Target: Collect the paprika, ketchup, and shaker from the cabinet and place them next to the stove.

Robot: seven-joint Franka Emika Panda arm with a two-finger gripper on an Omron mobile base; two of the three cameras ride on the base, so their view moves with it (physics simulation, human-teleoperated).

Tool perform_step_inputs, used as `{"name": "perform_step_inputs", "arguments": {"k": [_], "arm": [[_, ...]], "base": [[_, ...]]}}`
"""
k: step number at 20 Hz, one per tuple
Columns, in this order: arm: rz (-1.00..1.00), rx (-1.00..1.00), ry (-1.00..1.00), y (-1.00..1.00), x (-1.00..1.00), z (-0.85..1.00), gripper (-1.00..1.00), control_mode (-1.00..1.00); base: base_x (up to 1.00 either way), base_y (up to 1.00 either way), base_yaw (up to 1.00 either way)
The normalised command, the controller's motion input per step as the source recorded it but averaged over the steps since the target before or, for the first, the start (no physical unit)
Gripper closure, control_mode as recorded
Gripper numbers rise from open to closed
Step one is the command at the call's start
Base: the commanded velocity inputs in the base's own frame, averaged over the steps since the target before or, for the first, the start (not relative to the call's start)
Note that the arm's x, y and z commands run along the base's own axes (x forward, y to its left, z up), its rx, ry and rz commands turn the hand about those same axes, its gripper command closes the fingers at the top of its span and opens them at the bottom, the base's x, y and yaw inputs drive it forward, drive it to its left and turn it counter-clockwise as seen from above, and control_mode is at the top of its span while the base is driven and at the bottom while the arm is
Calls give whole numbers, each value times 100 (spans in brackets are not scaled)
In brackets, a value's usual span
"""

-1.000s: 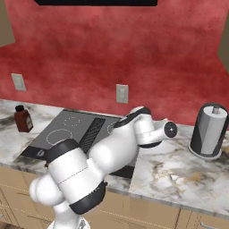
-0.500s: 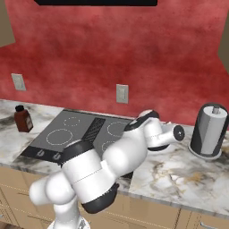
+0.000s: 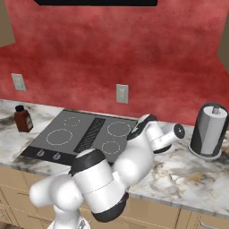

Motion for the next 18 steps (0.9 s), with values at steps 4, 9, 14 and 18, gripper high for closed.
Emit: {"name": "perform_step_inputs", "arguments": {"k": [4,9,14,18], "arm": [[0,0,2,0,0,-25,100,-100],[1,0,0,0,0,-26,100,-100],[1,0,0,0,0,-27,100,-100],[1,0,0,0,0,-29,100,-100]], "base": [[0,0,0],[0,0,0],[0,0,0],[0,0,0]]}}
